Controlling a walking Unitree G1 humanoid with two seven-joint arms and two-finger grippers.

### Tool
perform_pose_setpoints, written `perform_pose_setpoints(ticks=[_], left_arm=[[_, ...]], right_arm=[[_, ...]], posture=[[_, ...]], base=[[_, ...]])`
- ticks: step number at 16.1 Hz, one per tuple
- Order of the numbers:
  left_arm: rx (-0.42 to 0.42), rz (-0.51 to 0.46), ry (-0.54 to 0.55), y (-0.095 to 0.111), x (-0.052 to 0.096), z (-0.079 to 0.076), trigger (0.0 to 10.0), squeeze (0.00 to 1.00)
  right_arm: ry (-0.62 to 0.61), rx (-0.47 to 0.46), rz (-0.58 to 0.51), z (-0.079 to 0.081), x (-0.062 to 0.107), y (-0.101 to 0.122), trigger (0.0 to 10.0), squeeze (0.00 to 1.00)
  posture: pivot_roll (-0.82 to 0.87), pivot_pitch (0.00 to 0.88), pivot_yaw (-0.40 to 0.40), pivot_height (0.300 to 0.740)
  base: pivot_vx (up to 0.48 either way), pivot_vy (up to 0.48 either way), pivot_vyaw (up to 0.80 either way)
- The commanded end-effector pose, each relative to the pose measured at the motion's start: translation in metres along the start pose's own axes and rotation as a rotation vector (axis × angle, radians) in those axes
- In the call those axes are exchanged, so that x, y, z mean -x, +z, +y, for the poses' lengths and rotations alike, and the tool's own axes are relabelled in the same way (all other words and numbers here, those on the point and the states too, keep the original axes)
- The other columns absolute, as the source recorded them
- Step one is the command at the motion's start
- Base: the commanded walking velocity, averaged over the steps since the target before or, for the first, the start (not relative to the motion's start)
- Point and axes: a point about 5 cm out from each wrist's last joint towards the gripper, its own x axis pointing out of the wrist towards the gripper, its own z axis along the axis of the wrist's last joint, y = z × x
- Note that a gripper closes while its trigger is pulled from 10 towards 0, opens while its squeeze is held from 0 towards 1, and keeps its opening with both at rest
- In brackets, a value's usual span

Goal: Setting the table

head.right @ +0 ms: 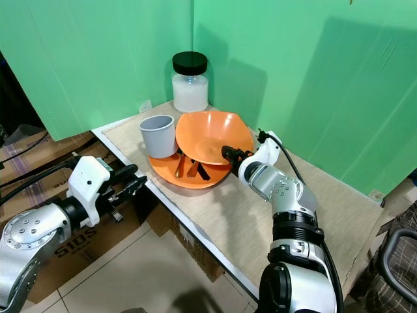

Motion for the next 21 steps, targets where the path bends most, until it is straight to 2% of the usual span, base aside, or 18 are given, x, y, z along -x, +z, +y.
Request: perform_pose_setpoints(ticks=[1,12,18,21], left_arm=[[-0.017,0.0,-0.011,0.002,-0.001,0.001,10.0,0.0],[-0.035,0.005,-0.021,0.0,-0.002,0.001,10.0,0.0],[-0.043,0.002,-0.024,0.0,-0.004,0.002,10.0,0.0],[-0.048,0.002,-0.02,0.0,-0.004,0.002,10.0,0.0]], right_arm=[[0.0,-0.002,0.004,0.003,0.0,0.003,0.0,0.0],[-0.01,-0.024,-0.038,0.003,0.002,0.011,0.0,0.0],[-0.016,-0.073,-0.114,0.002,0.006,0.026,0.0,0.0],[0.02,-0.107,-0.192,0.003,0.011,0.044,0.0,0.0]], posture=[[0.12,0.0,-0.028,0.74],[0.12,0.0,-0.027,0.74],[0.11,0.0,-0.024,0.74],[0.12,0.0,-0.023,0.74]], base=[[0.0,0.0,0.0],[0.0,0.0,0.0],[0.0,0.0,0.0],[0.0,0.0,0.0]])
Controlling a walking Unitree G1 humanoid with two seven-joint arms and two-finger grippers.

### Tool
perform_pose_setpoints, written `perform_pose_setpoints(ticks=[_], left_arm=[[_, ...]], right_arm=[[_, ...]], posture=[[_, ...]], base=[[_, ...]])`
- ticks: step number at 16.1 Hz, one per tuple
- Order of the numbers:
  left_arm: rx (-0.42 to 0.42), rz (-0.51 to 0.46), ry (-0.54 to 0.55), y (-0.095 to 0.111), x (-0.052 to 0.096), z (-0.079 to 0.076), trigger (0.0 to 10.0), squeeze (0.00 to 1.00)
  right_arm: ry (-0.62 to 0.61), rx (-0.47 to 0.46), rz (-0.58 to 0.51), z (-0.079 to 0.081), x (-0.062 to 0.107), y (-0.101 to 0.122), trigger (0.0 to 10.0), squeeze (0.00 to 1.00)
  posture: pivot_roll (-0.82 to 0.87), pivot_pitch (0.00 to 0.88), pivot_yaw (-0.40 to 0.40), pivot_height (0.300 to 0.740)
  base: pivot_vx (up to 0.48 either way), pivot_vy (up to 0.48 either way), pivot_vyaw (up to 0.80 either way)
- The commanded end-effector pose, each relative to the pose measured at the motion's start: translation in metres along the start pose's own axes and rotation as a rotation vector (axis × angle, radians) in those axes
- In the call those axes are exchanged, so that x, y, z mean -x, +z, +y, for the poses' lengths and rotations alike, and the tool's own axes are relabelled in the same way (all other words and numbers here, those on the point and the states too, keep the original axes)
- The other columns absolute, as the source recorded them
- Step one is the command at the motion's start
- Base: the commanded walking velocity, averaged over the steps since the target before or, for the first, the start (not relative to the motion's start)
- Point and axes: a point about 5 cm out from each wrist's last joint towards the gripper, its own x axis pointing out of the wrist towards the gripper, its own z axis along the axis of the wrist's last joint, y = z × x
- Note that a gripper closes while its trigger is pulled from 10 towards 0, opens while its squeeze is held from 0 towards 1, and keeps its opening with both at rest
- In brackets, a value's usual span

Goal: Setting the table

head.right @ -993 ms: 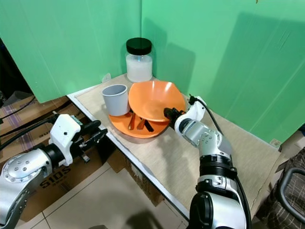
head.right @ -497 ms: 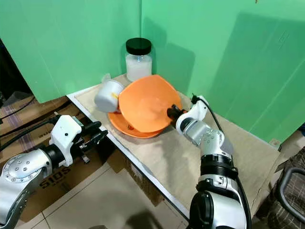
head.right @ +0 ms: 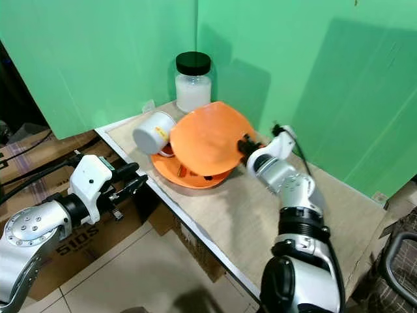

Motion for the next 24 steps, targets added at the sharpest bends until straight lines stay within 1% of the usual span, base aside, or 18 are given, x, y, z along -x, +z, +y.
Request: perform_pose_setpoints(ticks=[1,2,4,6,7,9,10,11,12,13,14,15,16,17,19,21,22,24], left_arm=[[-0.007,0.008,-0.008,-0.001,-0.002,0.0,10.0,0.0],[-0.008,0.007,-0.008,-0.001,-0.002,0.0,10.0,0.0],[-0.008,0.003,-0.008,0.0,-0.003,0.0,10.0,0.0],[-0.009,0.002,-0.01,0.0,-0.005,0.0,10.0,0.0],[-0.008,-0.004,-0.013,0.001,-0.006,0.0,10.0,0.0],[-0.007,-0.019,0.004,0.004,-0.01,0.001,10.0,0.0],[-0.008,-0.037,0.037,0.007,-0.012,0.004,10.0,0.0],[0.003,-0.061,0.105,0.011,-0.016,0.008,10.0,0.0],[0.011,-0.071,0.132,0.013,-0.017,0.009,10.0,0.0],[0.046,-0.095,0.194,0.016,-0.019,0.011,10.0,0.0],[0.062,-0.123,0.236,0.022,-0.021,0.009,10.0,0.0],[0.058,-0.131,0.246,0.024,-0.022,0.008,10.0,0.0],[0.061,-0.143,0.266,0.026,-0.022,0.007,10.0,0.0],[0.076,-0.144,0.273,0.027,-0.024,0.004,10.0,0.0],[0.076,-0.132,0.297,0.024,-0.027,0.006,10.0,0.0],[0.07,-0.134,0.31,0.025,-0.028,0.007,10.0,0.0],[0.076,-0.139,0.326,0.026,-0.027,0.008,10.0,0.0],[0.072,-0.134,0.337,0.025,-0.024,0.007,10.0,0.0]], right_arm=[[0.054,-0.018,-0.07,0.012,0.003,0.018,0.0,0.0],[0.078,-0.03,-0.093,0.015,0.005,0.025,0.0,0.0],[0.154,0.019,-0.126,0.028,0.018,0.037,0.0,0.0],[0.175,0.048,-0.145,0.032,0.024,0.041,0.0,0.0],[0.188,0.077,-0.169,0.035,0.03,0.043,0.0,0.0],[0.217,0.158,-0.269,0.04,0.044,0.05,0.0,0.0],[0.252,0.217,-0.345,0.043,0.06,0.054,1.2,0.0],[0.285,0.274,-0.425,0.045,0.079,0.057,10.0,0.0],[0.295,0.301,-0.451,0.045,0.086,0.058,10.0,0.0],[0.302,0.4,-0.507,0.046,0.102,0.057,10.0,0.0],[0.285,0.54,-0.537,0.045,0.117,0.048,10.0,0.0],[0.271,0.586,-0.542,0.044,0.121,0.043,10.0,0.0],[0.238,0.666,-0.557,0.041,0.128,0.035,10.0,0.0],[0.183,0.684,-0.579,0.033,0.132,0.023,10.0,0.0],[0.129,0.67,-0.578,0.026,0.132,0.015,10.0,0.0],[0.108,0.672,-0.583,0.024,0.133,0.012,10.0,0.0],[0.092,0.656,-0.603,0.023,0.135,0.011,10.0,0.0],[0.059,0.641,-0.59,0.017,0.132,0.008,10.0,0.0]], posture=[[0.12,0.0,-0.023,0.74],[0.12,0.0,-0.023,0.74],[0.11,0.0,-0.02,0.74],[0.1,0.0,-0.015,0.74],[0.1,0.0,-0.015,0.74],[0.09,0.0,-0.014,0.74],[0.09,0.0,-0.014,0.74],[0.08,0.0,-0.018,0.74],[0.08,0.0,-0.018,0.74],[0.07,0.0,-0.017,0.74],[0.06,0.0,-0.016,0.74],[0.06,0.0,-0.016,0.74],[0.06,0.0,-0.016,0.74],[0.05,0.0,-0.013,0.74],[0.04,0.0,-0.008,0.74],[0.04,0.0,-0.012,0.74],[0.05,0.0,-0.016,0.74],[0.06,0.0,-0.03,0.74]], base=[[0.0,0.0,0.0],[0.0,0.0,0.0],[0.0,0.0,0.0],[0.0,0.0,0.0],[0.0,0.0,0.0],[0.0,0.0,0.0],[0.0,0.0,0.0],[0.0,0.0,0.0],[0.0,0.0,0.0],[0.0,0.0,0.0],[0.0,0.0,0.0],[0.0,0.0,0.0],[0.0,0.0,-0.57],[0.0,0.0,-0.8],[0.0,0.0,-0.8],[0.0,0.0,-0.8],[0.0,0.0,-0.8],[0.0,0.0,0.0]])
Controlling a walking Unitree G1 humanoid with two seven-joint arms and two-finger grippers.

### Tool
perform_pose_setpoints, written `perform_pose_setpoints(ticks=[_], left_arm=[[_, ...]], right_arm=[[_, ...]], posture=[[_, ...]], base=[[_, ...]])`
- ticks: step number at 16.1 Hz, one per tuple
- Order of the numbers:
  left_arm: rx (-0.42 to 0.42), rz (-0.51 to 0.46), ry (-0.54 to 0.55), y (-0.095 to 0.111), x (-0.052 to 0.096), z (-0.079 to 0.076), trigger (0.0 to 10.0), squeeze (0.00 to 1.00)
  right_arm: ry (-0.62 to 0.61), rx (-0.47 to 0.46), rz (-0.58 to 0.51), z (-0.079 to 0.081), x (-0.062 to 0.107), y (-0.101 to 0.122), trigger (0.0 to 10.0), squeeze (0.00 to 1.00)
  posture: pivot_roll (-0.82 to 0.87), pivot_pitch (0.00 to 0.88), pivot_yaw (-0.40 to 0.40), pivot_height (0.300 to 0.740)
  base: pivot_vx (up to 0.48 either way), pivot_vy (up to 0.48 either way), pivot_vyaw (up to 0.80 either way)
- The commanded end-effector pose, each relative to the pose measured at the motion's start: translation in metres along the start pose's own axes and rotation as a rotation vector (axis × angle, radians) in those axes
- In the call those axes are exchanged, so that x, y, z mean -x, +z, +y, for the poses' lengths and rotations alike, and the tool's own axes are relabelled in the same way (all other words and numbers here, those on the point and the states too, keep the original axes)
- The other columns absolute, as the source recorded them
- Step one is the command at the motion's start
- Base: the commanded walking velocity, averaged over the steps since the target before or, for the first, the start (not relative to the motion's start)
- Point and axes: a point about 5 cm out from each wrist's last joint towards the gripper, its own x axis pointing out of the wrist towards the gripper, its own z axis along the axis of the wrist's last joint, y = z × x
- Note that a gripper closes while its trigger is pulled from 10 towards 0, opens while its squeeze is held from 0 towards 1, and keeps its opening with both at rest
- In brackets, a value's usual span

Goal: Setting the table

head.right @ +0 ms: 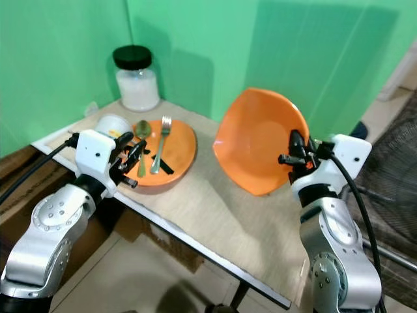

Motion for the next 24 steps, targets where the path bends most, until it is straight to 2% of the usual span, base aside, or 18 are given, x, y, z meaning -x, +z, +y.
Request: perform_pose_setpoints(ticks=[1,4,5,7,9,10,12,16,19,21,22,23,24], left_arm=[[-0.019,0.002,0.022,0.002,0.004,0.003,10.0,0.0],[-0.033,0.005,-0.005,0.002,0.009,0.01,10.0,0.0],[-0.037,0.003,-0.015,0.002,0.01,0.012,10.0,0.0],[-0.07,0.008,-0.06,0.004,0.013,0.02,10.0,0.0],[-0.08,0.016,-0.089,0.004,0.014,0.021,10.0,0.0],[-0.086,0.026,-0.134,0.003,0.015,0.018,10.0,0.0],[-0.081,0.049,-0.222,0.002,0.018,0.011,10.0,0.0],[-0.077,0.066,-0.276,-0.001,0.022,0.008,10.0,0.0],[-0.07,0.08,-0.32,0.0,0.023,0.008,10.0,0.0],[-0.049,0.103,-0.369,-0.003,0.028,0.005,10.0,0.0],[-0.031,0.11,-0.392,-0.004,0.03,0.004,10.0,0.0],[-0.011,0.118,-0.413,-0.005,0.033,0.004,10.0,0.0],[-0.004,0.12,-0.418,-0.006,0.033,0.004,10.0,0.0]], right_arm=[[0.015,-0.014,0.007,0.005,-0.001,0.0,10.0,0.0],[0.064,-0.214,0.142,0.01,-0.008,-0.015,10.0,0.0],[0.077,-0.246,0.149,0.011,-0.01,-0.015,10.0,0.0],[0.122,-0.303,0.244,0.012,-0.021,-0.021,10.0,0.0],[0.107,-0.296,0.345,0.01,-0.026,-0.03,10.0,0.0],[0.099,-0.371,0.414,0.007,-0.03,-0.037,10.0,0.0],[-0.001,-0.533,0.515,-0.004,-0.039,-0.05,10.0,0.0],[-0.09,-0.715,0.581,-0.021,-0.05,-0.058,10.0,0.0],[-0.184,-0.763,0.597,-0.034,-0.061,-0.055,10.0,0.0],[-0.186,-0.757,0.602,-0.038,-0.062,-0.051,10.0,0.0],[-0.197,-0.751,0.612,-0.041,-0.062,-0.051,10.0,0.29],[-0.215,-0.749,0.627,-0.044,-0.062,-0.053,10.0,1.0],[-0.224,-0.748,0.633,-0.045,-0.062,-0.054,10.0,1.0]], posture=[[0.07,0.0,-0.038,0.74],[0.08,0.0,-0.044,0.74],[0.08,0.0,-0.044,0.74],[0.08,0.0,-0.041,0.74],[0.09,0.0,-0.04,0.74],[0.09,0.0,-0.04,0.74],[0.09,0.0,-0.042,0.74],[0.09,0.0,-0.043,0.74],[0.09,0.0,-0.042,0.74],[0.09,0.0,-0.043,0.74],[0.09,0.0,-0.041,0.74],[0.09,0.0,-0.042,0.74],[0.09,0.0,-0.042,0.74]], base=[[0.0,0.0,0.0],[0.0,0.0,-0.79],[0.0,0.0,0.0],[0.0,0.0,0.0],[0.0,0.0,0.0],[0.0,0.0,0.0],[0.0,0.0,0.0],[0.0,0.0,0.0],[0.0,0.0,0.0],[0.0,0.0,0.0],[0.0,0.0,0.0],[0.0,0.0,0.0],[0.0,0.0,0.0]])
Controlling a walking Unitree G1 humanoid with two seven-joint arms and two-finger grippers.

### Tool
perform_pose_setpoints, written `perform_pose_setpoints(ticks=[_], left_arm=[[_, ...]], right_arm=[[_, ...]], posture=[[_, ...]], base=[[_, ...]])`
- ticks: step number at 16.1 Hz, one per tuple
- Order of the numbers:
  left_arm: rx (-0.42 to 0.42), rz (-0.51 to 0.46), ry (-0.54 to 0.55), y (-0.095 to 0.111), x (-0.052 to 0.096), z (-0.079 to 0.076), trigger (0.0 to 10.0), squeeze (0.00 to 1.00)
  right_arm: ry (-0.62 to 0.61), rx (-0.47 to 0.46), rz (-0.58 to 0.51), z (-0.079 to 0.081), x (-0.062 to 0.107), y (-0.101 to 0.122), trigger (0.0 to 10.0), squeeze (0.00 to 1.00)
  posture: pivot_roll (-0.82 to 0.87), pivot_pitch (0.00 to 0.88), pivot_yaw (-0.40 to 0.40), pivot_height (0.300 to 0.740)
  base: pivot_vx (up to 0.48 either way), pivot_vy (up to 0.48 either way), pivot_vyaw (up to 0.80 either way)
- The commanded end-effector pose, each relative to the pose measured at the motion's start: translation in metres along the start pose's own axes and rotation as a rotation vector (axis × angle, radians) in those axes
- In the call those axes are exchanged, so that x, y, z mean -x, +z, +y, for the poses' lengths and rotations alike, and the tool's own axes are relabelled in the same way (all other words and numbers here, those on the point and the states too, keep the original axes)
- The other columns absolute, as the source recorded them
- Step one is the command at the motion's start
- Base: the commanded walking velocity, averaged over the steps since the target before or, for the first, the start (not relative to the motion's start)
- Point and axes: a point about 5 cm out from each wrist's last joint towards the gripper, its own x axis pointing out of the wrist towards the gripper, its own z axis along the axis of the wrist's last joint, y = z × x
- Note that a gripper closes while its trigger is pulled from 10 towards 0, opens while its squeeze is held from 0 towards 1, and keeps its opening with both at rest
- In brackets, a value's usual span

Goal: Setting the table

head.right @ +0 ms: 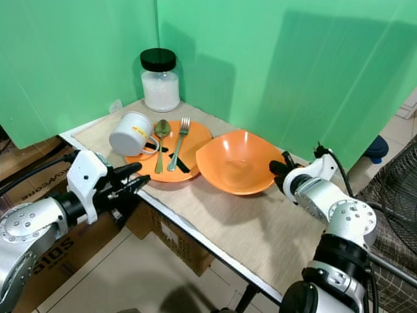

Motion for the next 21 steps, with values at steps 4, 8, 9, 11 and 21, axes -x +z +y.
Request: perform_pose_setpoints(ticks=[4,8,9,11,21], left_arm=[[-0.01,0.009,0.017,0.002,0.004,0.004,10.0,0.0],[-0.015,0.007,0.091,0.004,0.004,0.013,10.0,0.0],[-0.015,0.005,0.129,0.004,0.004,0.017,10.0,0.0],[-0.022,-0.005,0.201,0.007,0.004,0.023,10.0,0.0],[-0.06,-0.041,0.392,0.018,-0.019,0.022,10.0,0.0]], right_arm=[[-0.039,0.091,-0.031,-0.001,0.002,0.006,10.0,1.0],[-0.036,0.275,-0.087,0.005,0.013,0.016,10.0,1.0],[0.005,0.328,-0.118,0.014,0.022,0.022,10.0,1.0],[0.076,0.423,-0.166,0.026,0.039,0.025,10.0,1.0],[0.226,0.788,-0.42,0.034,0.074,-0.046,10.0,0.0]], posture=[[0.09,0.0,-0.043,0.74],[0.09,0.0,-0.042,0.74],[0.09,0.0,-0.043,0.74],[0.1,0.0,-0.043,0.74],[0.09,0.0,-0.025,0.74]], base=[[0.0,0.0,0.0],[0.0,0.0,0.0],[0.0,0.0,0.0],[0.0,0.0,0.0],[0.0,0.213,0.0]])
